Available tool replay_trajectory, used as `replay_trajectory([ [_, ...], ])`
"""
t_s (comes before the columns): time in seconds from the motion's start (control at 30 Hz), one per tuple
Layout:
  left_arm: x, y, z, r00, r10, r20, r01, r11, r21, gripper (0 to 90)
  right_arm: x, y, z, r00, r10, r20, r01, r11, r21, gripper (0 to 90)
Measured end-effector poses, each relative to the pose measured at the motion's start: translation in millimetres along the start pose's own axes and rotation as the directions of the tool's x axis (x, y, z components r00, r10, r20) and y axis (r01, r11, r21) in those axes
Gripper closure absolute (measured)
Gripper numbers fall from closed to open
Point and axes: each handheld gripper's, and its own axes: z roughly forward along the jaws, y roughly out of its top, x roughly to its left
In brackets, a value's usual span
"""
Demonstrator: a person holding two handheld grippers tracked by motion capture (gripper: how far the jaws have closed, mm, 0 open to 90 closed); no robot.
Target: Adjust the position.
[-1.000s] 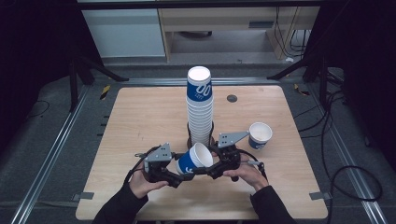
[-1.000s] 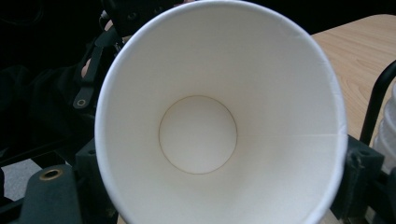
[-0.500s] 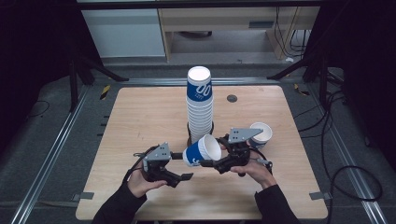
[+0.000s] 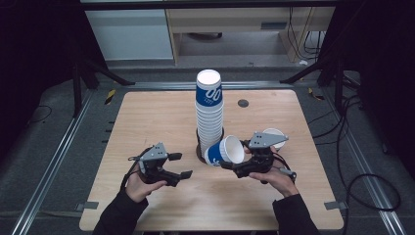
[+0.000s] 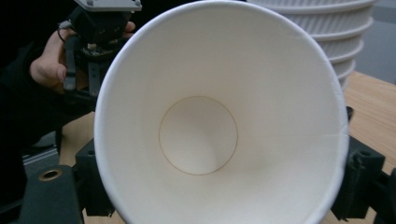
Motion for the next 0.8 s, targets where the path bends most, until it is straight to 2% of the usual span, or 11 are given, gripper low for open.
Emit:
replay_trajectory([
  [0.1, 7.0, -0.9, -5.4, 0.9986, -0.029, -0.043, 0.029, 0.9996, -0.008, 18.8, -1.0, 0.1, -4.5, 0.9997, 0.007, 0.023, -0.007, 1.000, 0.007, 16.8],
  [0.2, 10.6, -0.2, -10.7, 0.9971, -0.035, -0.067, 0.034, 0.9993, -0.017, 18.9, -1.9, 0.2, -8.8, 0.9989, 0.016, 0.044, -0.016, 1.000, 0.012, 16.8],
  [0.27, 11.1, 0.1, -11.8, 0.9969, -0.038, -0.069, 0.037, 0.9991, -0.019, 18.9, -2.1, 0.2, -10.3, 0.9984, 0.015, 0.054, -0.016, 1.000, 0.011, 16.8],
  [0.37, 13.7, 1.1, -15.7, 0.9951, -0.043, -0.089, 0.041, 0.9989, -0.023, 18.9, -4.2, 0.6, -17.4, 0.9952, 0.023, 0.095, -0.025, 1.000, 0.018, 16.8],
  [0.43, 14.5, 1.1, -16.4, 0.9945, -0.047, -0.093, 0.045, 0.9987, -0.026, 19.0, -4.7, 0.9, -19.0, 0.9945, 0.023, 0.102, -0.026, 0.999, 0.022, 16.8],
  [0.47, 16.7, 0.7, -18.0, 0.9931, -0.055, -0.104, 0.052, 0.9982, -0.029, 19.0, -6.1, 2.0, -24.3, 0.9909, 0.028, 0.132, -0.032, 0.999, 0.023, 16.8],
  [0.6, 21.5, -1.0, -20.5, 0.9895, -0.073, -0.125, 0.070, 0.9971, -0.028, 19.1, -9.1, 3.6, -34.1, 0.9819, 0.034, 0.186, -0.039, 0.999, 0.021, 16.7],
  [0.8, 29.5, -3.9, -24.2, 0.9830, -0.094, -0.157, 0.091, 0.9954, -0.028, 19.1, -13.2, 4.9, -46.3, 0.9673, 0.038, 0.251, -0.049, 0.998, 0.036, 16.7],
])
